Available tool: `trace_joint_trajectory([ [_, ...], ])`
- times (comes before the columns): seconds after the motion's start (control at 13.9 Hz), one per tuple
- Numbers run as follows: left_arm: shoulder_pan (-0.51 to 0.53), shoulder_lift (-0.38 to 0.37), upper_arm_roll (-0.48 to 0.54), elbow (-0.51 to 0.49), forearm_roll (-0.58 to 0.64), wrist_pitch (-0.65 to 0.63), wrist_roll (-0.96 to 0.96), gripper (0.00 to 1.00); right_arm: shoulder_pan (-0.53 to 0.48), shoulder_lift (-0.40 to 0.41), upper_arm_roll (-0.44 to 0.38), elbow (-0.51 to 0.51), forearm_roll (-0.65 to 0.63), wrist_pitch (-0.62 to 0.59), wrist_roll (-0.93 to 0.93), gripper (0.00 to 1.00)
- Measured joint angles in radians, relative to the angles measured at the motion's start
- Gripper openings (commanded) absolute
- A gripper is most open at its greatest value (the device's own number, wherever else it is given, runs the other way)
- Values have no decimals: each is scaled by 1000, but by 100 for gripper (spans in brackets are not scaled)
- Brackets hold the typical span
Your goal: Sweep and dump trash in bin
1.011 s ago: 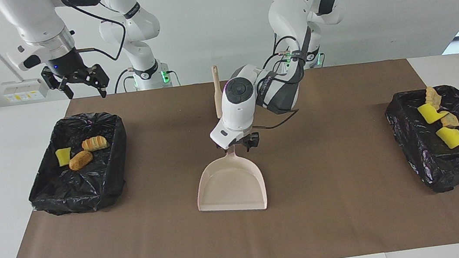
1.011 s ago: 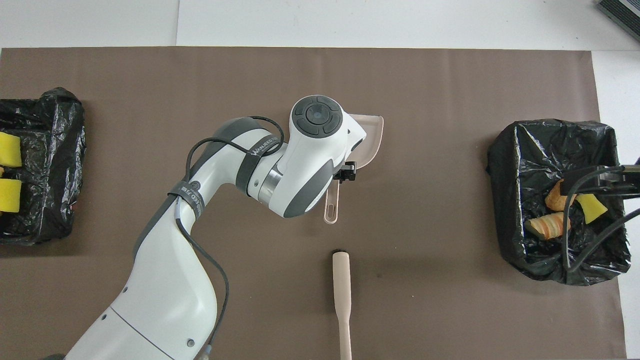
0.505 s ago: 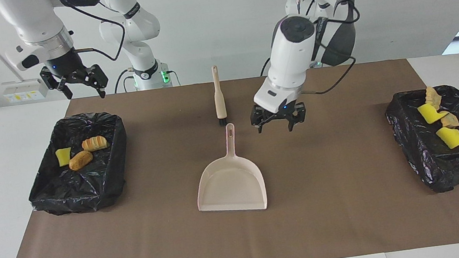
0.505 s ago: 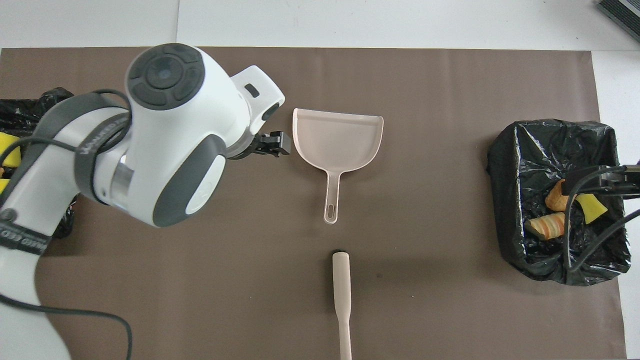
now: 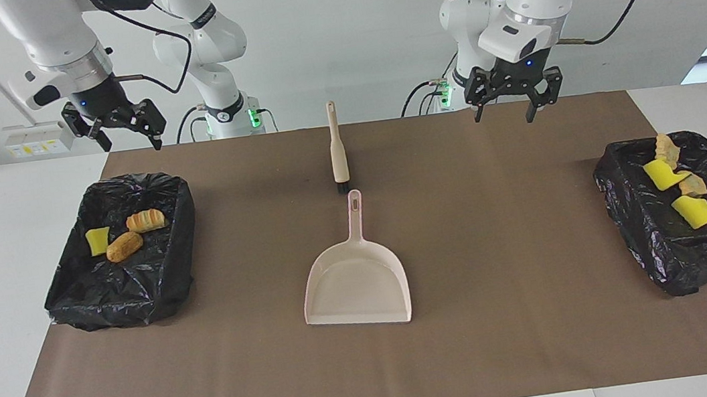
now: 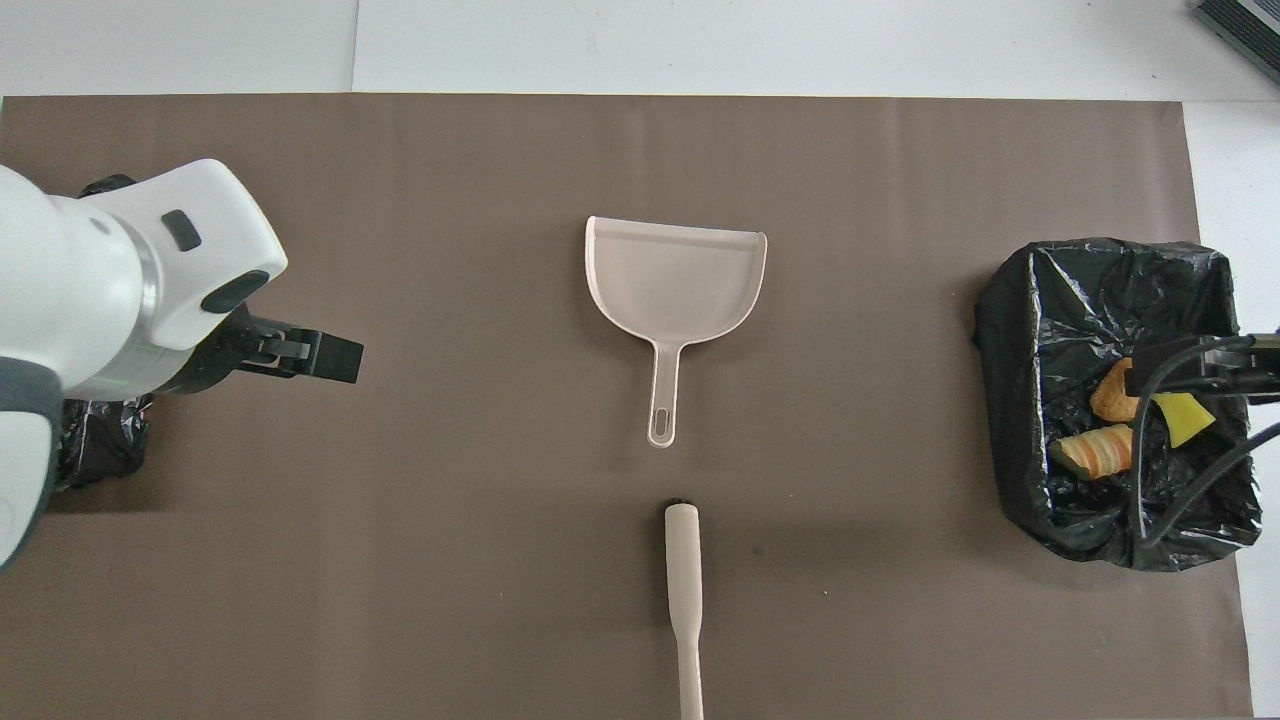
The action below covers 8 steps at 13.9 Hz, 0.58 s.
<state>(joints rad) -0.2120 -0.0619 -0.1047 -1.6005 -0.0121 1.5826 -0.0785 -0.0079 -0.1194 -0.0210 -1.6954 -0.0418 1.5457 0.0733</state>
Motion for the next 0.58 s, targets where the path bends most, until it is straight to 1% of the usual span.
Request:
trace_joint_trajectory([
  [0.14, 25, -9, 13, 61, -3, -99, 63, 100, 0, -3, 0, -4, 0, 0, 0, 100],
  [0.29, 48, 0, 26, 117, -3, -163, 99, 100, 0, -5, 0, -6, 0, -7, 0, 100],
  [0.36, 65, 18, 28, 155, -3, -194, 105, 100, 0, -8, 0, -3, 0, -17, 0, 100],
  [0.58, 108, 126, 28, 322, -3, -299, 121, 100, 0, -27, 2, 24, 0, -89, 0, 100],
])
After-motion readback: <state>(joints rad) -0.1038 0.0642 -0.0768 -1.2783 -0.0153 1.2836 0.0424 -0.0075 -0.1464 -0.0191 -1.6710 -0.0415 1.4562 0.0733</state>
